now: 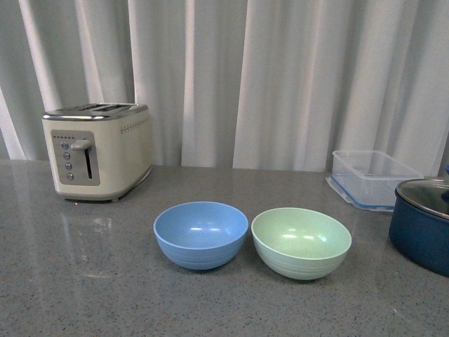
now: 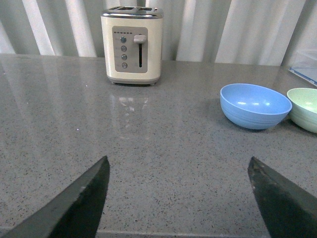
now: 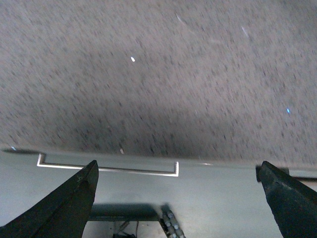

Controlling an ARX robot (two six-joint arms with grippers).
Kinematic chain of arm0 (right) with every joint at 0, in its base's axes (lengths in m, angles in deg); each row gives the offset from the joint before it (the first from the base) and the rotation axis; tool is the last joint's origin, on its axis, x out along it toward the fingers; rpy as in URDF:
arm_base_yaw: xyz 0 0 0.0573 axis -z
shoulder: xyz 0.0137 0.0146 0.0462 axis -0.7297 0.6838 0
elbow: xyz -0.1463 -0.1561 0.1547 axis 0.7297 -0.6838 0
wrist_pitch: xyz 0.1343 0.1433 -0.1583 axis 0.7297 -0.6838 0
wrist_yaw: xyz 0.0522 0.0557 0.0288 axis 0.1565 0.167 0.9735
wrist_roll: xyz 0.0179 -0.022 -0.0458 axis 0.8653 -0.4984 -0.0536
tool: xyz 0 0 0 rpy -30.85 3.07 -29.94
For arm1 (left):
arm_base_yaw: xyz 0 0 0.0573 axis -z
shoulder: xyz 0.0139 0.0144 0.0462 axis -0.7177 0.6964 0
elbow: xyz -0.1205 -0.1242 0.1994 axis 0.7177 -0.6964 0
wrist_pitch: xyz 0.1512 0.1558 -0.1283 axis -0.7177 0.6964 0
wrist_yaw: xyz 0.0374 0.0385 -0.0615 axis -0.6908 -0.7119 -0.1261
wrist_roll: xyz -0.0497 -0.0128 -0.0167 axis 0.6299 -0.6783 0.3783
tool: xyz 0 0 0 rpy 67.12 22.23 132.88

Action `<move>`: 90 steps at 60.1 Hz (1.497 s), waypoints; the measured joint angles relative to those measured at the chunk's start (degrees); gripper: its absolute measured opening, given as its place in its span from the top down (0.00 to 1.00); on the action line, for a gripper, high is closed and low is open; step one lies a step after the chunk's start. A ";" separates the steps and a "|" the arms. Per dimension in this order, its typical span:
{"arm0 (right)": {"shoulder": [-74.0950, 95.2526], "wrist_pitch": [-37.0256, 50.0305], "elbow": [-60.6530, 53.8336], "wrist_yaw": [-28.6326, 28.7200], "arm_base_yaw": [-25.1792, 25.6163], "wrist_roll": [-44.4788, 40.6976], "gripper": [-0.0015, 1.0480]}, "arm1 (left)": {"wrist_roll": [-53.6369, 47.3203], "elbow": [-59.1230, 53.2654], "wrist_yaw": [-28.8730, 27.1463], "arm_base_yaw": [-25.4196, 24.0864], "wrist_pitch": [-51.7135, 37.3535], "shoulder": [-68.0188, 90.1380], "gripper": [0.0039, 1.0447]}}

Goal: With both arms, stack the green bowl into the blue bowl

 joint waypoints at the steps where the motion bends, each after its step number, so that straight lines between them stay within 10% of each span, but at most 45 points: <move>1: 2.25 0.42 1.62 0.52 -0.33 0.26 0.10 | 0.00 0.00 0.00 0.00 0.00 0.00 0.12; 41: 49.13 0.59 42.40 5.75 -8.20 11.15 0.10 | -0.02 0.00 0.00 0.00 0.00 0.00 0.06; 90: 68.72 -0.04 59.39 7.06 -9.35 11.28 0.10 | -0.02 0.00 0.00 0.00 0.00 0.00 0.06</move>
